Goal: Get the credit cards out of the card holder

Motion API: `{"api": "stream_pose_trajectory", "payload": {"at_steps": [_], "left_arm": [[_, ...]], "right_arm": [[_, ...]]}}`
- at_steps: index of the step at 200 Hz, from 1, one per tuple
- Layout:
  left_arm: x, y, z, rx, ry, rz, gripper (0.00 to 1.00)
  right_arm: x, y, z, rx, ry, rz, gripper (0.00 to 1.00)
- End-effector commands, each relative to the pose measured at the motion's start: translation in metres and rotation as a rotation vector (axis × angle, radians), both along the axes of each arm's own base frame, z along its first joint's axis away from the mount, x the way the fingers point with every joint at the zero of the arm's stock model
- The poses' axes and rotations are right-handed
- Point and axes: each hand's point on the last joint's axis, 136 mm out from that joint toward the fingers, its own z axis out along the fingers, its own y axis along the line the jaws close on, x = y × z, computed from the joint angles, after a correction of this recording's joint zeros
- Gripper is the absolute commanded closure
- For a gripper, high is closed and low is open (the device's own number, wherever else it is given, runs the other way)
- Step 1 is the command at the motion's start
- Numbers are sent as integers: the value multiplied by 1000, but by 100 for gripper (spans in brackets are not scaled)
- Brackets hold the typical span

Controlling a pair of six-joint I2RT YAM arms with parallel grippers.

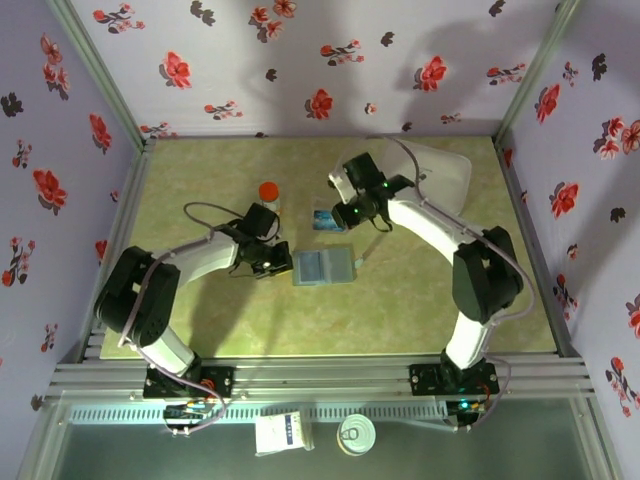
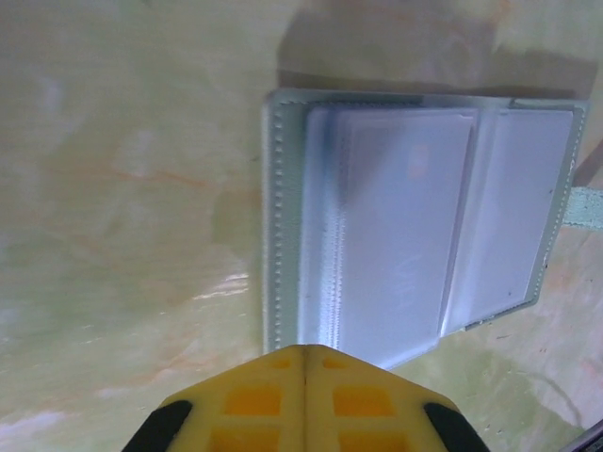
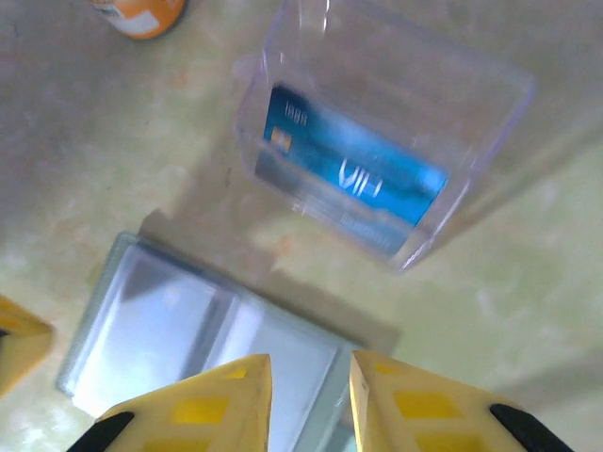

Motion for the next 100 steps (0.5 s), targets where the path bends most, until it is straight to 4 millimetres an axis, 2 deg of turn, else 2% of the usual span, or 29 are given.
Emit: {"api": "stream_pose_trajectory", "payload": {"at_steps": [1,14,45,100], "left_arm": [[3,-5,-2,23,-18,-22,98],[3,-4,-9,34,-10,-21,100],[4,1,-20,78,-1,-15,100],[7,5,-28,119,-2,-23,100]], "right_arm": [[-12,26,14,267,141,-194,75],[-24,35,9,313,210,-206,76],[-40,41,-6,328,293,-234,76],[-48,53,-21,382,358,-240,71]]}}
